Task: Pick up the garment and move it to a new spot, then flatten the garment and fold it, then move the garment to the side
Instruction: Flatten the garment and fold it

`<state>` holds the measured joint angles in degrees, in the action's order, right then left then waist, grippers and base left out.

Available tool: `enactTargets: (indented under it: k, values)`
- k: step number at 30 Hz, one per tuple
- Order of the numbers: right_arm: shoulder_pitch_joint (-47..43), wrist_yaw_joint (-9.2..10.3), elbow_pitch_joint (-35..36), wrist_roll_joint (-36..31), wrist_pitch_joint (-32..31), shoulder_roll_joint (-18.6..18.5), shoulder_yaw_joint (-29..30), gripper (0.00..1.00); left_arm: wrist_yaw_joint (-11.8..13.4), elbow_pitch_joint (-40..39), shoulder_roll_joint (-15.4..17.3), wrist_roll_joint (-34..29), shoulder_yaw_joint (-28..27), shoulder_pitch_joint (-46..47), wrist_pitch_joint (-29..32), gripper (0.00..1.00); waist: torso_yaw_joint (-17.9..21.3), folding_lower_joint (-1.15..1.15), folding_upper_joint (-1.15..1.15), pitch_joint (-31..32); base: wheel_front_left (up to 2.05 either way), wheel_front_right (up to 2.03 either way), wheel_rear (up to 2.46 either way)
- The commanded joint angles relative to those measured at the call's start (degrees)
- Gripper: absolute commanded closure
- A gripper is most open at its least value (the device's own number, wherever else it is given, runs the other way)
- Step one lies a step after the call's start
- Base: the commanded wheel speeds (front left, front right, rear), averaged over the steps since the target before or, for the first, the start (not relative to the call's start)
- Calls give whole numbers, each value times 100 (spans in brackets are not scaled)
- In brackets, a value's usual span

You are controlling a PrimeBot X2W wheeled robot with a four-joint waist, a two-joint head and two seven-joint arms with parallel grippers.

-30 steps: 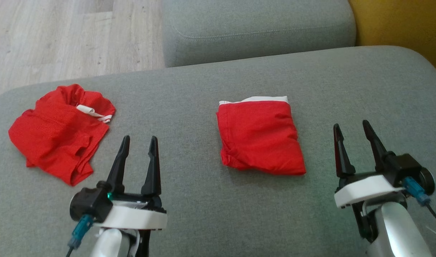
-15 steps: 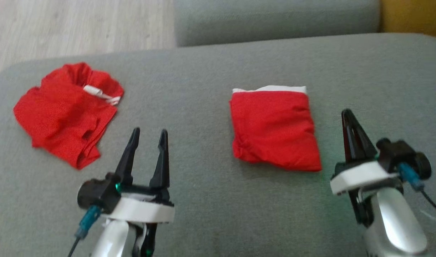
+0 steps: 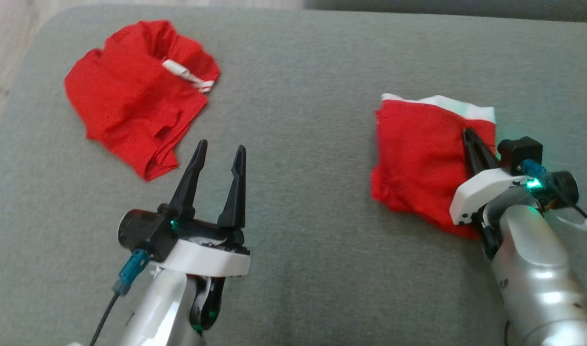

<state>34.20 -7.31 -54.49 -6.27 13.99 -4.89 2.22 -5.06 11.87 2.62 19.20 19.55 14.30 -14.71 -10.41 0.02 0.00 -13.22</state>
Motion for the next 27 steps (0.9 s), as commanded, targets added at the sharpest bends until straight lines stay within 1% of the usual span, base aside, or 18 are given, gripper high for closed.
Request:
enactTargets:
  k: [1, 3, 6, 8, 11, 14, 16, 22, 24, 27]
  values:
    - [196, -18, -78, -62, -34, -6, -63, 100, 20, -174, 26, 25, -130, 224, -29, 0, -167, -2, 0, -131, 0, 0, 0]
    - [334, -18, -413, -180, -32, -39, -4, 100, 38, -171, 26, 44, -111, 253, -29, 0, -223, -2, 0, -143, 0, 0, 0]
    - [515, -18, -561, -256, 51, 14, 50, 100, 66, -173, 26, 64, -107, 258, -29, 0, -251, -2, 0, -124, 0, 0, 0]
    - [590, -18, -503, -272, 86, 84, -7, 100, 78, -167, 26, 68, -121, 240, -29, 0, -239, -2, 0, -87, 0, 0, 0]
    - [616, -18, -78, -180, 97, 166, -220, 100, 88, -166, 26, 73, -137, 212, -29, 0, -215, -2, 0, -48, 0, 0, 0]
    - [520, -18, 187, 33, 98, 195, -608, 100, 93, -174, 26, 86, -128, 205, -29, 0, -209, -2, 0, -14, 0, 0, 0]
    - [454, -18, 128, 284, 99, 198, -1021, 100, 91, -175, 26, 93, -115, 207, -29, 0, -216, -2, 0, 7, 0, 0, 0]
    - [405, -18, -741, 856, -13, 200, -2054, 100, 86, -149, 26, 98, -87, 206, -29, 0, -264, -2, 0, 89, 0, 0, 0]
    - [405, -18, -903, 1032, -34, 200, -2314, 100, 90, -146, 26, 92, -106, 191, -29, 0, -273, -2, 0, 123, 0, 0, 0]
    - [420, -18, -1011, 1286, -5, 201, -2541, 100, 93, -132, 26, 74, -159, 148, -29, 0, -245, -2, 0, 188, 0, 0, 0]
